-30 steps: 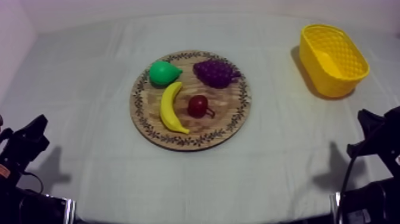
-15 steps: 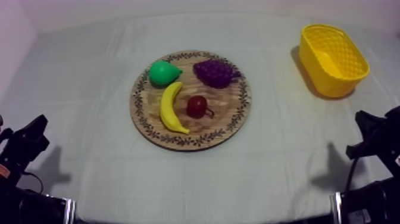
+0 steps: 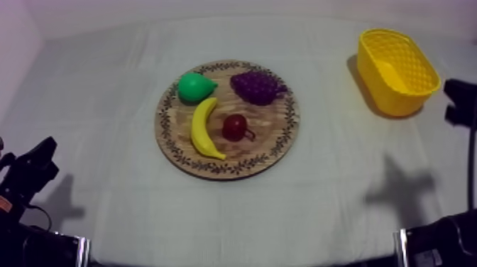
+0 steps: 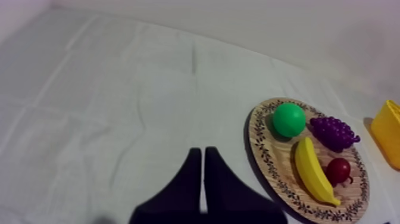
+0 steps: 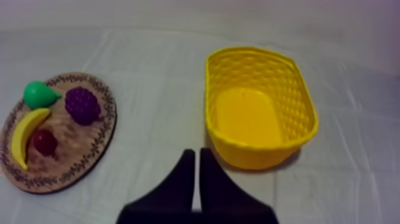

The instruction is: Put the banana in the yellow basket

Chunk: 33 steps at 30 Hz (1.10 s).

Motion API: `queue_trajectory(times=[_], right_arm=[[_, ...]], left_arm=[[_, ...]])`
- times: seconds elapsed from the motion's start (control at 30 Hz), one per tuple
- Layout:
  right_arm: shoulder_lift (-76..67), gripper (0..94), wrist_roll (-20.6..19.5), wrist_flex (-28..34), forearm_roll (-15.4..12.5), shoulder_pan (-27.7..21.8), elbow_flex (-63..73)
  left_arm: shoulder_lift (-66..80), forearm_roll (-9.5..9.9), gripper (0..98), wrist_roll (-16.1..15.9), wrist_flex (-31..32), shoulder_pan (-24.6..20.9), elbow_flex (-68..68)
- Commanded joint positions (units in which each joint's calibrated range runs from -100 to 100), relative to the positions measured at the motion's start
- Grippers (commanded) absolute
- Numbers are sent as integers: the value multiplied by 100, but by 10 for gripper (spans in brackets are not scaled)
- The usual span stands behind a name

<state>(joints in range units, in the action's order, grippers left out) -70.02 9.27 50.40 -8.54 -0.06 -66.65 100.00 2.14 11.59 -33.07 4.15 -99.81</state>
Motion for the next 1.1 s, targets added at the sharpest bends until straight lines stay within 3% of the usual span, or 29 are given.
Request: queue_trajectory(times=[0.0, 0.2, 0.43, 0.63, 0.87, 1.07], right_arm=[[978, 5, 23, 396, -158, -68, 1534], [2273, 5, -50, 1265, -412, -148, 3383], [3826, 5, -476, 2004, -154, 263, 5074], [4803, 4, -758, 2186, -5, 622, 5682], [5620, 3, -1204, 2177, 346, 1454, 5728], [6232, 2, -1452, 2157, 350, 1928, 5849]], left_arm=[[0, 3, 1, 1, 1, 1, 3], [0, 3, 1, 1, 1, 1, 3], [0, 3, 1, 1, 1, 1, 3], [0, 3, 1, 2, 1, 1, 3], [0, 3, 1, 2, 1, 1, 3], [0, 3, 1, 1, 1, 1, 3]])
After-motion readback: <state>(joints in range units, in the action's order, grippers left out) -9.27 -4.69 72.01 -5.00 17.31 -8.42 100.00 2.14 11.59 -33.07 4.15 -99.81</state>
